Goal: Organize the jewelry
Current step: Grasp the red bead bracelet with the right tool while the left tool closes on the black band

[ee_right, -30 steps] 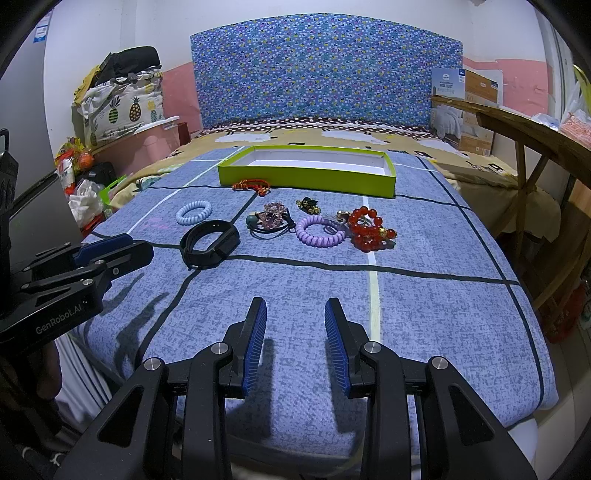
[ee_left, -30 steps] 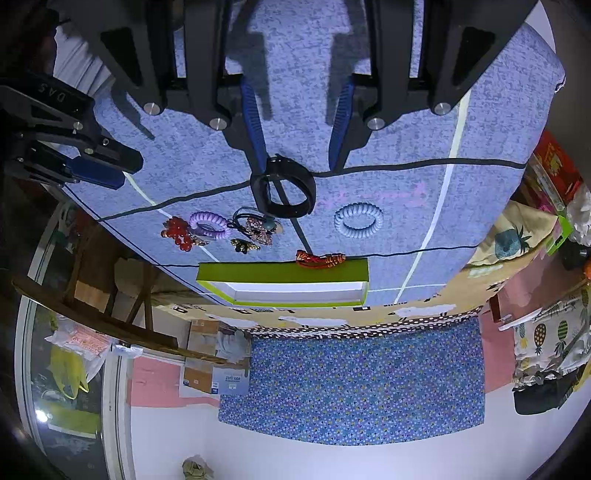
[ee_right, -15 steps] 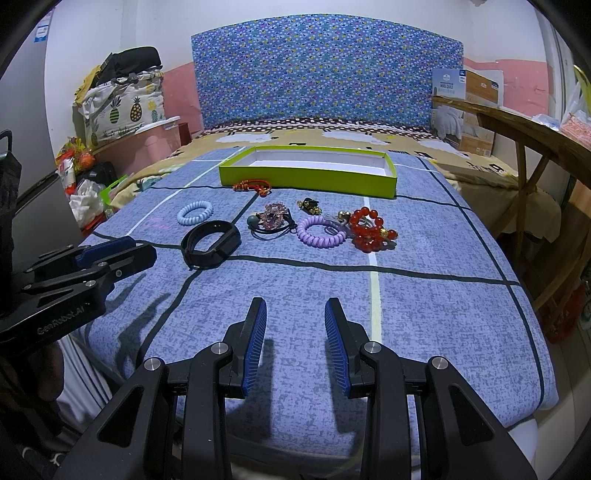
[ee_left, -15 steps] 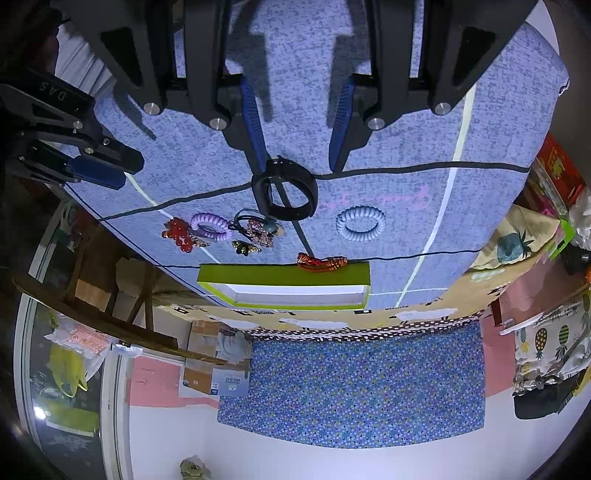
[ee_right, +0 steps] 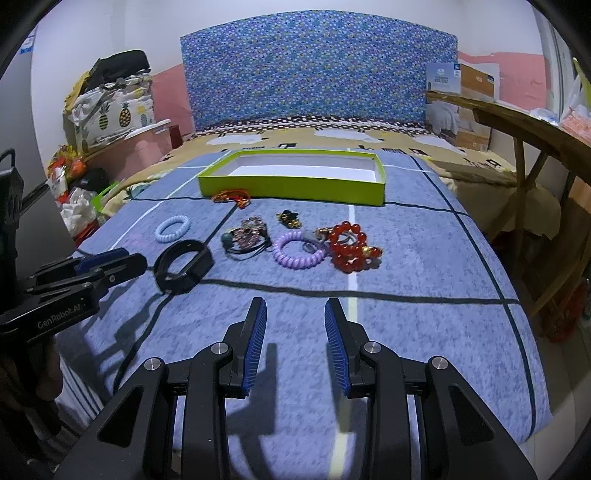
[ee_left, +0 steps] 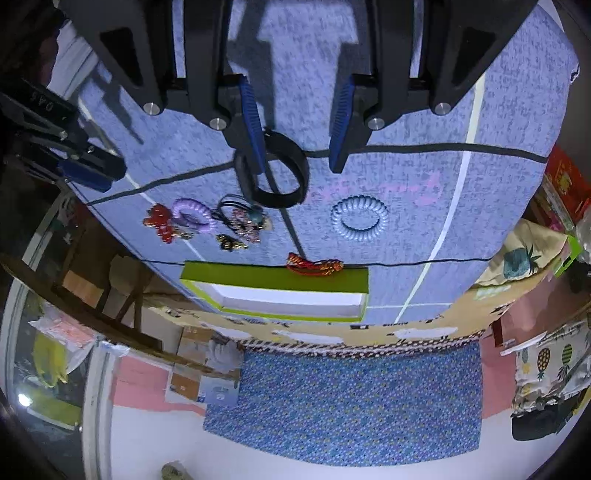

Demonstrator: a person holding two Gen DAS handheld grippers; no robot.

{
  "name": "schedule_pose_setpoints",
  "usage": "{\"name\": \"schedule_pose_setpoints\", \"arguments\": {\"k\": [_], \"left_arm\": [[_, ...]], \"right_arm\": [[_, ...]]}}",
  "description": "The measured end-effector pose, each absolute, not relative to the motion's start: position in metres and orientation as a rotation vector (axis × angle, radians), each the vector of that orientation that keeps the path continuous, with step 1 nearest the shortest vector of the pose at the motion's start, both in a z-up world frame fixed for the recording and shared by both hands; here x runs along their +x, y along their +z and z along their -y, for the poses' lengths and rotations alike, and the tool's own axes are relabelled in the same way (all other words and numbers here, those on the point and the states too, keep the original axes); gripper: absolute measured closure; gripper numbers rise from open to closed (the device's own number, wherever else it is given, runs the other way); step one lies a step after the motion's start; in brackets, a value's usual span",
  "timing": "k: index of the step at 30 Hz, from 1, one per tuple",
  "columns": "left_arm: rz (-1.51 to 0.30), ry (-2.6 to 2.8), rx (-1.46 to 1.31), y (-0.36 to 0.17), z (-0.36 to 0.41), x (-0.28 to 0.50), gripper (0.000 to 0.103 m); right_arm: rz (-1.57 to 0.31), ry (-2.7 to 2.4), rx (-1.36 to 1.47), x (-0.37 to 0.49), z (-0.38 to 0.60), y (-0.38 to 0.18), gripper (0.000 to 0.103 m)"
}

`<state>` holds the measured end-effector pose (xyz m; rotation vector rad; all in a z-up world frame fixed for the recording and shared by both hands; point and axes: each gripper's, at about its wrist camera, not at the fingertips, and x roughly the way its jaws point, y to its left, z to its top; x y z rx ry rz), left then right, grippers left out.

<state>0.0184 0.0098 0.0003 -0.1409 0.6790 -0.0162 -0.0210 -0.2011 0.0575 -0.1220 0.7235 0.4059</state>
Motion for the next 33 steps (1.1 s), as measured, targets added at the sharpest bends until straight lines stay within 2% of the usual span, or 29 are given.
{"name": "schedule_pose_setpoints", "arguments": {"k": [15,25,33], "left_arm": [[-0.808,-0.023,-0.139,-0.012,-0.009,0.056,0.066],[-0.827,-0.03,-0.133,-0.016,-0.009,0.065,0.066],[-0.825,-0.032,-0.121,-0.016,-0.008,0.067,0.066]], "right_arm": [[-0.8,0.396,-0.088,0.051,0.219,0.057,0.069],[-0.888,0.38,0.09,0.093,0.241,0.05,0.069],[-0.96,0.391,-0.033,0.116,0.227,0.042,0.069]]}}
